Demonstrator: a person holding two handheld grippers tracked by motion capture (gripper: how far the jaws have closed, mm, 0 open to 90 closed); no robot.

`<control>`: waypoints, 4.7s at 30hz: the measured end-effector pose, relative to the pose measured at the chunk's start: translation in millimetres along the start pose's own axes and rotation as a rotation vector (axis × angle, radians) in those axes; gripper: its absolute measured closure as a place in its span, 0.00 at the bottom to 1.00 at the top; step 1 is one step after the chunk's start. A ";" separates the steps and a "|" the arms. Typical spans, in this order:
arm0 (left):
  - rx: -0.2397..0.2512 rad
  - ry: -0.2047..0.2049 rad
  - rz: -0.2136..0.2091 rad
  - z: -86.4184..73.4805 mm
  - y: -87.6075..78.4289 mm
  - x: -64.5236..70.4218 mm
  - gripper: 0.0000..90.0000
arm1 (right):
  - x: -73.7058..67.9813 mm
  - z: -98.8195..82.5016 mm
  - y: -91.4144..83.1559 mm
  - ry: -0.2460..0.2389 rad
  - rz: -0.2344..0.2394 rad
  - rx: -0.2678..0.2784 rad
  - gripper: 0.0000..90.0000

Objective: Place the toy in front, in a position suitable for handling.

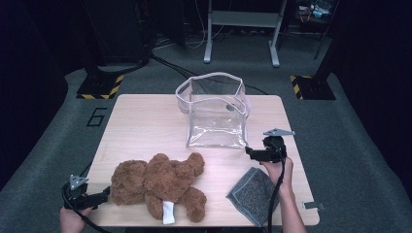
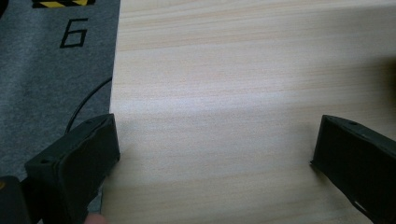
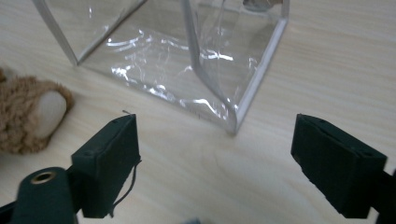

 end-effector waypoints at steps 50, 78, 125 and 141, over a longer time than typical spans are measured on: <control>0.002 -0.007 0.003 -0.3 0.0 0.4 0.00 | -30.9 -128.1 -23.5 -0.048 -0.067 -0.146 0.75; 0.003 -0.007 0.003 -0.2 0.0 0.4 0.00 | 32.5 -86.5 -46.9 0.038 -0.205 -0.007 0.85; 0.006 -0.005 0.004 0.0 0.2 0.1 0.00 | 120.5 -72.9 -0.3 0.267 -0.417 -0.099 0.78; 0.001 -0.006 0.006 0.0 0.0 -0.1 0.00 | 87.7 -54.2 -27.1 0.212 -0.271 -0.041 0.01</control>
Point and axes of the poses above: each handheld gripper's, and its own axes: y roughly forward along the jaws, z roughly out of its top, x roughly to its right, the point moved 8 cm from there along y, roughly forward along the jaws, and after that the axes turned 4 degrees about z, right-handed, at the moved point
